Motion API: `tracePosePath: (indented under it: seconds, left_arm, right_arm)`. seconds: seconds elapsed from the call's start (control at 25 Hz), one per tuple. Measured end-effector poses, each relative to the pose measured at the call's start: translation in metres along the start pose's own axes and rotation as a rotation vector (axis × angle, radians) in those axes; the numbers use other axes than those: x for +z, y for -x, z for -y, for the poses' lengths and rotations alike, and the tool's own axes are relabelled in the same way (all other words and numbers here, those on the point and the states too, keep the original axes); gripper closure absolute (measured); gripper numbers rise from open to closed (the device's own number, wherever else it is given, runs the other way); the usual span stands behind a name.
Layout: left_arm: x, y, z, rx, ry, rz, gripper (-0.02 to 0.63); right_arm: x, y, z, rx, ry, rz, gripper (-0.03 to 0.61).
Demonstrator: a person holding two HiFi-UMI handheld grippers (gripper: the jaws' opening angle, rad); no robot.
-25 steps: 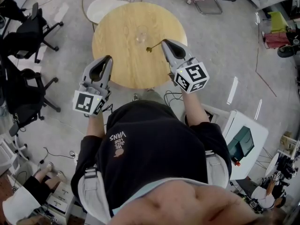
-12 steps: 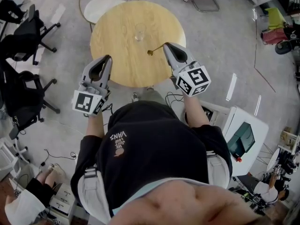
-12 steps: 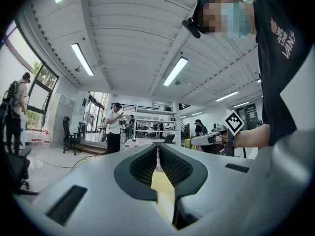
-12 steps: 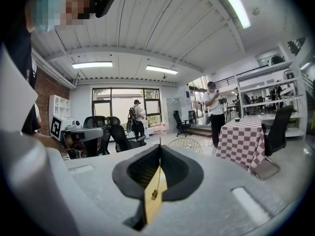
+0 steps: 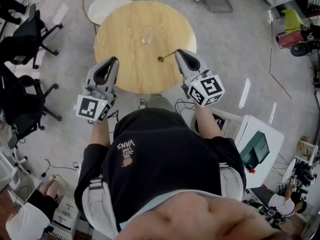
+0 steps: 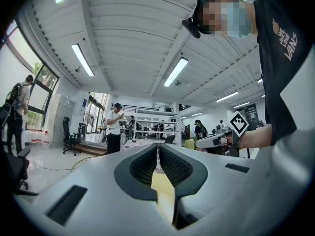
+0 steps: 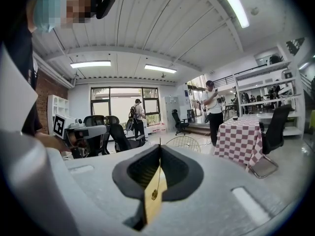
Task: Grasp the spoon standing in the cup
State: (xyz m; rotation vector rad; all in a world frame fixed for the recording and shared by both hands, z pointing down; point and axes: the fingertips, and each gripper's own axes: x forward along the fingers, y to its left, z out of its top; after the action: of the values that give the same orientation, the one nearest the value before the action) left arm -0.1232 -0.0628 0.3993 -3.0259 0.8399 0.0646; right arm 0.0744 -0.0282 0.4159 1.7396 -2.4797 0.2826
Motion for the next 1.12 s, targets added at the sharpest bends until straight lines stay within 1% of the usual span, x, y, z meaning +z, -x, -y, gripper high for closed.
tracePosePath:
  seconds: [0.76, 1.12]
  left_arm:
    - [0.012, -0.027, 0.007, -0.003, -0.012, 0.017, 0.591]
    - [0.017, -0.03, 0.012, 0.0, -0.02, 0.022, 0.591]
  right_arm:
    - [0.006, -0.003, 0.007, 0.026, 0.017, 0.01, 0.577]
    - [0.007, 0.0, 0.005, 0.043, 0.022, 0.001, 0.577]
